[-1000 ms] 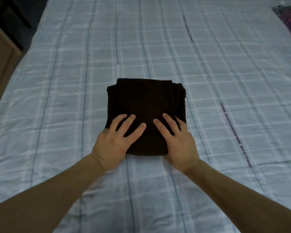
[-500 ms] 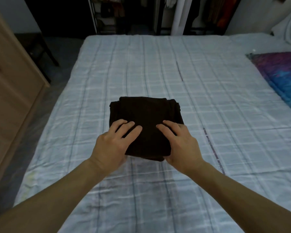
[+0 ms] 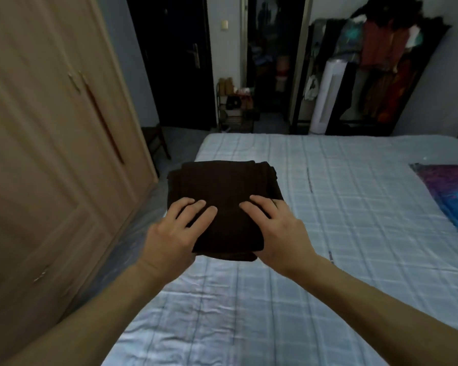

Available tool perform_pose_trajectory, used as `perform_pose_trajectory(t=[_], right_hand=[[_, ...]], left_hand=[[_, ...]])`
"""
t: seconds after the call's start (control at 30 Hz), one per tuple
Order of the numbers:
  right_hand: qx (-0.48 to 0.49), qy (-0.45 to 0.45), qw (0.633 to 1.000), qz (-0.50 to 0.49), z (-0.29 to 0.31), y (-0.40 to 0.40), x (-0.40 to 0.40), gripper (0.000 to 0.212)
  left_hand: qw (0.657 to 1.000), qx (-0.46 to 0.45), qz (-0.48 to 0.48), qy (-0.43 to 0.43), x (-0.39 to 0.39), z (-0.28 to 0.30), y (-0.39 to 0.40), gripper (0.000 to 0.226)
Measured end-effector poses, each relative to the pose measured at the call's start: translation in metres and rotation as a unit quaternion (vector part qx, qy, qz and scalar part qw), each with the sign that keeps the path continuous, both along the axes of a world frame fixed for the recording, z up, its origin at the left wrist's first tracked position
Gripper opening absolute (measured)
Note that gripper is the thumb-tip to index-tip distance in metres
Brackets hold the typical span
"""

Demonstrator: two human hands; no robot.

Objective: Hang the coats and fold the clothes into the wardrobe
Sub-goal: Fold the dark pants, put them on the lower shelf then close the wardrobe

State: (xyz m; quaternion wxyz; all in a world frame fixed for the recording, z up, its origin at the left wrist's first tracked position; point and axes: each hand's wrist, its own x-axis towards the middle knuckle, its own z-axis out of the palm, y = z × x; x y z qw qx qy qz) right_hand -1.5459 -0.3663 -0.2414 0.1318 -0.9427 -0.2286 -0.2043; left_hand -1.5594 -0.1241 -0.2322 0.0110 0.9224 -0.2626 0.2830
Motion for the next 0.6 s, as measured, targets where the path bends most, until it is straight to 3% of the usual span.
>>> perform_pose_trajectory(t=[0.23, 0.4, 0.6], right_hand=[[0.013, -0.04, 0.995, 0.091, 0.08, 0.06, -0.063, 0.089], [0.009, -0.053, 0.983, 0.174, 0.099, 0.133, -0.115, 0.091], [0.009, -0.069, 0.956, 0.285, 0.113, 0.244, -0.208, 0.094]], left_hand=[[0.994, 0.01, 0.111, -0.02, -0.111, 0.083, 0.052, 0.073], [0.977, 0.039, 0.205, -0.037, -0.204, 0.108, 0.111, 0.058], [0.95, 0.036, 0.309, -0.018, -0.346, 0.121, 0.192, 0.063]])
